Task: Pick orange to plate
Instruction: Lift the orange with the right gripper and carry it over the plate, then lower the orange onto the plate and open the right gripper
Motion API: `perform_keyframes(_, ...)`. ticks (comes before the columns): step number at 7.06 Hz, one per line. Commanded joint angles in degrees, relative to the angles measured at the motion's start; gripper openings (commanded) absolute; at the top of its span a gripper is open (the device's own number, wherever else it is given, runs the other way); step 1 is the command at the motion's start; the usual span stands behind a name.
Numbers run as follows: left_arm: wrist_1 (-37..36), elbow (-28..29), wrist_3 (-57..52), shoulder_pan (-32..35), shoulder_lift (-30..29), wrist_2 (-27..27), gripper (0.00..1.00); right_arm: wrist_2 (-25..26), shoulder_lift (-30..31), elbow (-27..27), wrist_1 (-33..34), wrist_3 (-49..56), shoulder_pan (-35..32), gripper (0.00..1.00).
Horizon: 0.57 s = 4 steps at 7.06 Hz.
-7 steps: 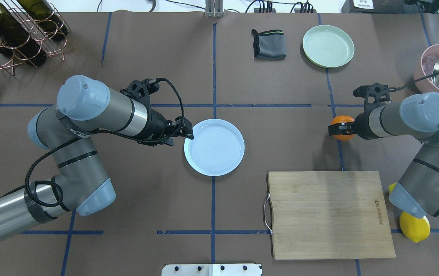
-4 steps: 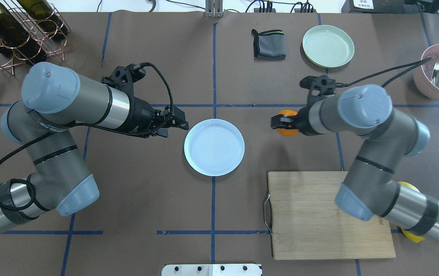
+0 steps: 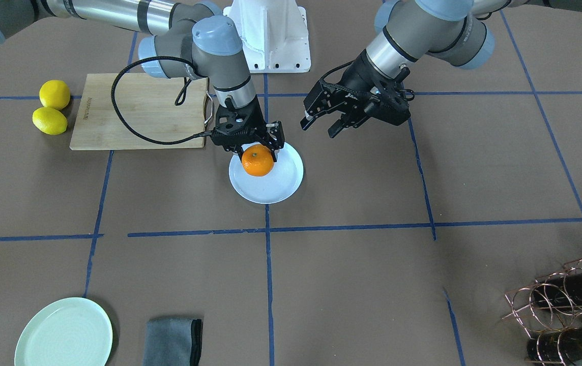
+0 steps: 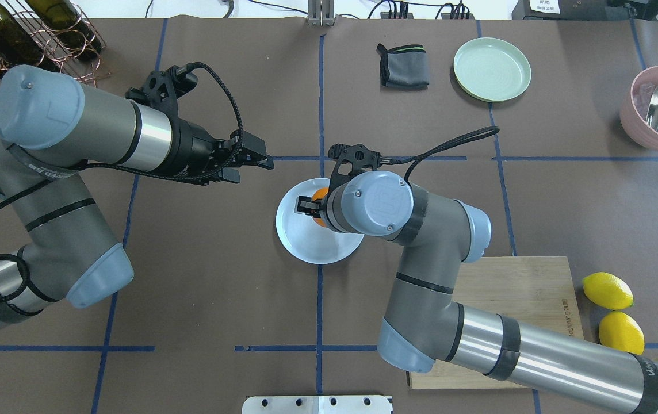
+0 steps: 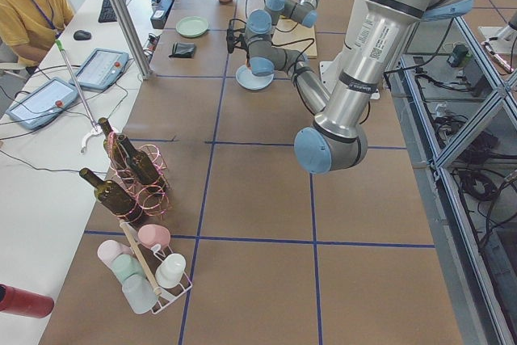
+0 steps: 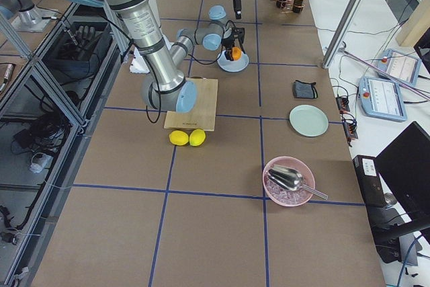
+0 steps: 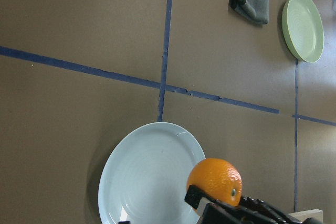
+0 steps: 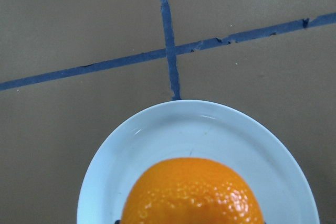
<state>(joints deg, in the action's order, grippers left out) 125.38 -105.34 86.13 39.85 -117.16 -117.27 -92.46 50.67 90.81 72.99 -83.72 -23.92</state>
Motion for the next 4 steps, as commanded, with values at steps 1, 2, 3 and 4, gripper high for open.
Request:
perform_keyframes(1, 0.0, -0.2, 0.1, 0.1, 0.1, 0.1, 0.77, 1.8, -1.4, -2.7, 0.1, -0.2, 1.2, 0.0)
perform_keyframes(2, 0.0, -0.3, 0.1, 0.1, 0.1, 0.1, 0.78, 2.0, -2.3, -4.7, 0.2, -0.1, 1.5, 0.0)
perform_keyframes(3, 0.0, -0.2, 0.1, 0.1, 0.1, 0.2, 0.79, 2.4, -2.2, -5.0, 0.2, 0.1, 1.9, 0.01)
perform_keyframes(4, 0.0, -0.2, 0.1, 0.1, 0.1, 0.2, 0.79, 2.5, -2.0, -5.1, 0.3, 0.2, 2.2, 0.32)
